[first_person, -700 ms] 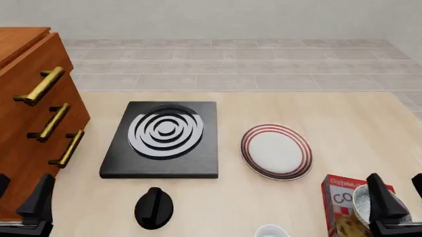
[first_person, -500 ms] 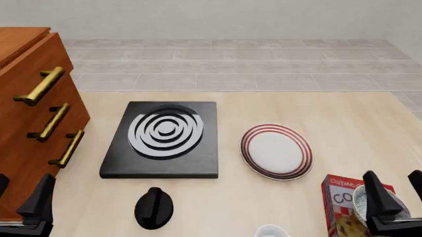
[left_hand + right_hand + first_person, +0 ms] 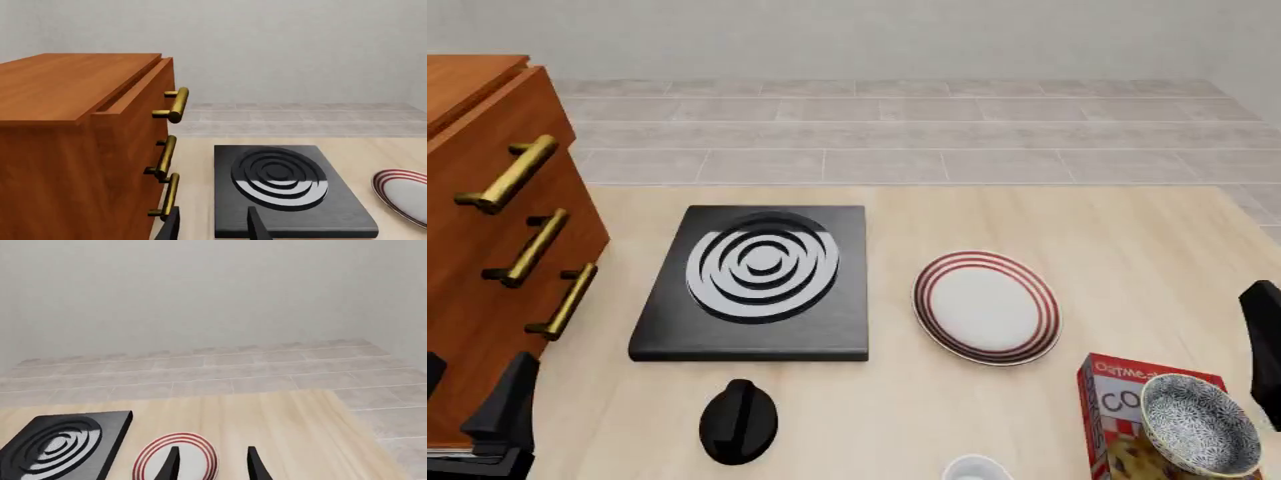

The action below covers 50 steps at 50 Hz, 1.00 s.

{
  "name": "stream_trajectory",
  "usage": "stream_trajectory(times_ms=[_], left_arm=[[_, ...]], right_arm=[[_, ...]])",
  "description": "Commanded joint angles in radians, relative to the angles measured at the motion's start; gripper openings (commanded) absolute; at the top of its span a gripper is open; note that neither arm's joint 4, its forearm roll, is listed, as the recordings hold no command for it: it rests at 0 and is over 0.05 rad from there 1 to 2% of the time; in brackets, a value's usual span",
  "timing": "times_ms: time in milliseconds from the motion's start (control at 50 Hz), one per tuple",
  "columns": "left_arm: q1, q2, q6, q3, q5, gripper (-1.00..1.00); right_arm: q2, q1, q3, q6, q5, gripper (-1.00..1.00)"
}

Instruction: Pick the akita bowl on the cookies box and place it on the plate.

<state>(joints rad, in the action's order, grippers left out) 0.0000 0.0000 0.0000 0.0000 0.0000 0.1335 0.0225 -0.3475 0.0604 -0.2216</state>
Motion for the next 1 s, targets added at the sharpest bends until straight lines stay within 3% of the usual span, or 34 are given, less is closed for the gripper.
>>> stream_trajectory(times_ms=[20, 100, 140, 160, 200, 300, 400, 440, 540, 560, 680, 780, 880, 960, 1000], left_arm=[[0.0, 0.0, 0.0, 0.0, 0.0, 1.0], [0.0, 0.0, 0.0, 0.0, 0.0, 1.0], [0.0, 0.0, 0.0, 0.0, 0.0, 1.0], [0.0, 0.0, 0.0, 0.0, 0.0, 1.0], [0.0, 0.0, 0.0, 0.0, 0.0, 1.0], [0.0, 0.0, 0.0, 0.0, 0.0, 1.0], [0.0, 0.0, 0.0, 0.0, 0.0, 1.0], [0.0, 0.0, 0.0, 0.0, 0.0, 1.0], [0.0, 0.0, 0.0, 0.0, 0.0, 1.0], [0.0, 0.0, 0.0, 0.0, 0.0, 1.0], [0.0, 0.0, 0.0, 0.0, 0.0, 1.0], [0.0, 0.0, 0.0, 0.0, 0.0, 1.0], [0.0, 0.0, 0.0, 0.0, 0.0, 1.0], [0.0, 0.0, 0.0, 0.0, 0.0, 1.0], [0.0, 0.0, 0.0, 0.0, 0.0, 1.0]], right_arm=[[0.097, 0.04, -0.374, 0.061, -0.305, 1.0], [0.125, 0.087, -0.488, 0.038, -0.411, 1.0], [0.175, 0.148, -0.532, -0.026, -0.467, 1.0], [0.21, 0.24, -0.543, -0.161, -0.494, 1.0], [0.202, 0.257, -0.553, -0.208, -0.519, 1.0], [0.216, 0.288, -0.553, -0.146, -0.562, 1.0], [0.216, 0.319, -0.562, -0.155, -0.619, 1.0], [0.218, 0.331, -0.551, -0.134, -0.638, 1.0], [0.214, 0.351, -0.529, -0.129, -0.641, 1.0], [0.22, 0.347, -0.504, -0.166, -0.649, 1.0], [0.23, 0.371, -0.461, -0.133, -0.623, 1.0], [0.244, 0.361, -0.387, -0.045, -0.604, 1.0], [0.245, 0.368, -0.348, -0.017, -0.581, 1.0], [0.244, 0.384, -0.31, -0.05, -0.561, 1.0], [0.24, 0.386, -0.288, -0.026, -0.552, 1.0]])
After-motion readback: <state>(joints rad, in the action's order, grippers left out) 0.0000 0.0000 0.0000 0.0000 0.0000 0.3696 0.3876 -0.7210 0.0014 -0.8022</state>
